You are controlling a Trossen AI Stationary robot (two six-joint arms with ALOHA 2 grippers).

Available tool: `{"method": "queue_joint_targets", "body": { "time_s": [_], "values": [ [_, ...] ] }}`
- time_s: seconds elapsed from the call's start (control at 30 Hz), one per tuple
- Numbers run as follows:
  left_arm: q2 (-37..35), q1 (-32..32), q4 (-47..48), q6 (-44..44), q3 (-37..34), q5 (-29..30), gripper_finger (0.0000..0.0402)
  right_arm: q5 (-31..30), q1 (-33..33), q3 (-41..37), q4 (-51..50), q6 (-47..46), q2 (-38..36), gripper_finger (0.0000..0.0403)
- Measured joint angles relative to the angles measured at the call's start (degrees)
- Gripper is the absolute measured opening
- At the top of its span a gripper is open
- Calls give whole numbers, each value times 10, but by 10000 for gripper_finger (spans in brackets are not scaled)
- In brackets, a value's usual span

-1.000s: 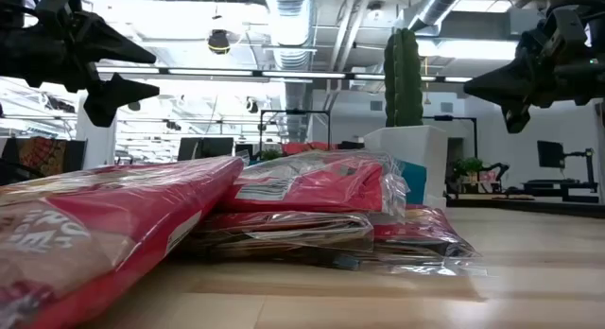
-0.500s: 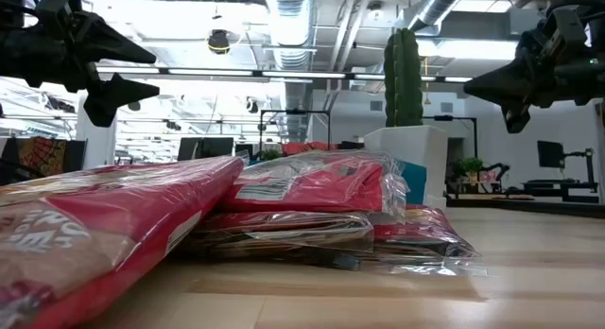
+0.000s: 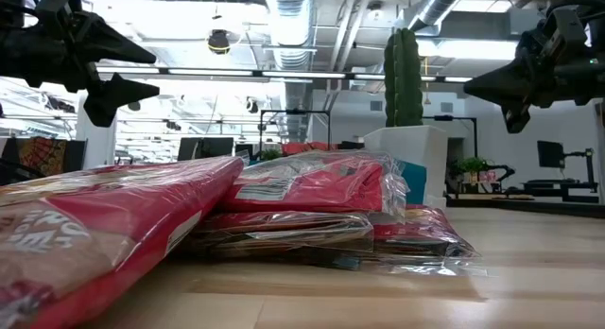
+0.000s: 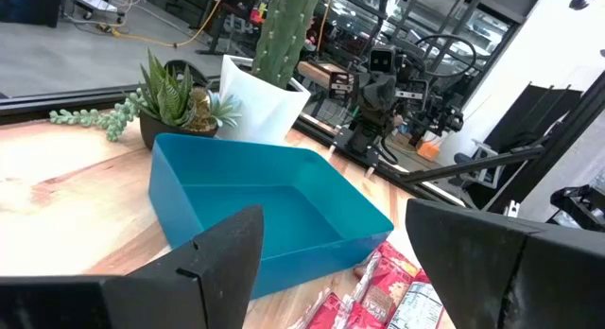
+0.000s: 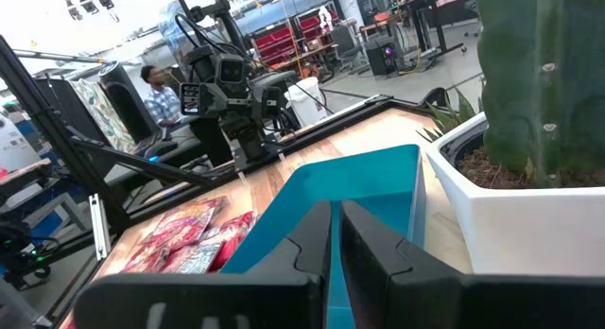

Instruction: Sort popcorn bags into baskets

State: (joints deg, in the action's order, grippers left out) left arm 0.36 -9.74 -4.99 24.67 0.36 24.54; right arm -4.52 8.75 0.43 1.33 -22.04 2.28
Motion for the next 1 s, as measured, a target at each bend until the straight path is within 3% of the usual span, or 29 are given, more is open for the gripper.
{"method": "queue_joint_targets", "body": {
  "time_s": [0.53,0.63,0.83,0.93,1.0],
  "values": [
    [0,0,-1,-1,0,48,250,-1,1,0,14,-5,0,52],
    [0,1,-7,37,0,105,250,-2,-1,0,19,-82,0,52],
    [0,0,0,172,0,155,250,-2,-1,0,19,-291,0,52],
    [0,0,-4,231,0,146,250,-2,-1,0,19,-338,0,52],
    [0,0,-16,276,2,104,250,1,-1,0,19,-343,0,52]
  ]
}}
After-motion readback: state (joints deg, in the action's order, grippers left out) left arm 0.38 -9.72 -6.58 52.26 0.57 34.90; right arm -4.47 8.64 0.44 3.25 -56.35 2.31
